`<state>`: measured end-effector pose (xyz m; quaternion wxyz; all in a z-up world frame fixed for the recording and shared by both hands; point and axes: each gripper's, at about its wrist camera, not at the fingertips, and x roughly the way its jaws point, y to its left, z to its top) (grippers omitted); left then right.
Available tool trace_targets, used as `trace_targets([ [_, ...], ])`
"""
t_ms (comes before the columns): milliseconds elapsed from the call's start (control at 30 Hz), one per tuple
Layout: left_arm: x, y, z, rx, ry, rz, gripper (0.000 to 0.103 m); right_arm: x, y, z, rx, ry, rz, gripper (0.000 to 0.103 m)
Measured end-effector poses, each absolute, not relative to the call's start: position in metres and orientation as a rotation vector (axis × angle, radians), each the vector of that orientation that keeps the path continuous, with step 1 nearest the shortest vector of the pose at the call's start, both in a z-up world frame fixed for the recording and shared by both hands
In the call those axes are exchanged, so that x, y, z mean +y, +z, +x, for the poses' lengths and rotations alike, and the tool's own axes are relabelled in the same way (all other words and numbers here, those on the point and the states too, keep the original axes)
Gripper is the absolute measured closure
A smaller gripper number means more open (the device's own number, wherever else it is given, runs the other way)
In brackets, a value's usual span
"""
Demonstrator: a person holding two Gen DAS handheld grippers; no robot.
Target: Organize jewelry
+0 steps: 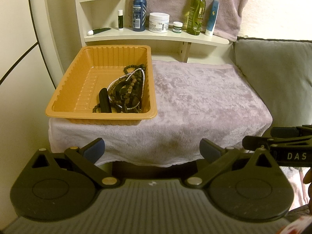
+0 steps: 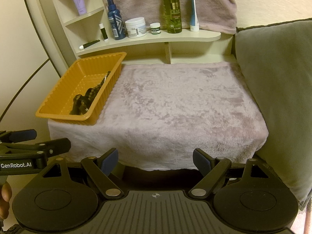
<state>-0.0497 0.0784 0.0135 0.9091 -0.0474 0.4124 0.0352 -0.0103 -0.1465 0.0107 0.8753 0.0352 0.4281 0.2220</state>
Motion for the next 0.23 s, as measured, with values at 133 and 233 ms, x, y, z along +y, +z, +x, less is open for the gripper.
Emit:
trace_targets([
  [133, 0.0776, 0.0154, -0.0491, 0.838, 0.071, -0.104, 0.000, -0.1461, 0.0106, -0.0102, 0.895, 0.461, 0.074, 0.020],
  [233, 0.0777, 0.0160, -0.0483, 0.832, 0.075, -0.110, 0.000, -0.1463, 0.0105, -0.0101, 0.894, 0.462, 0.074, 0.020],
])
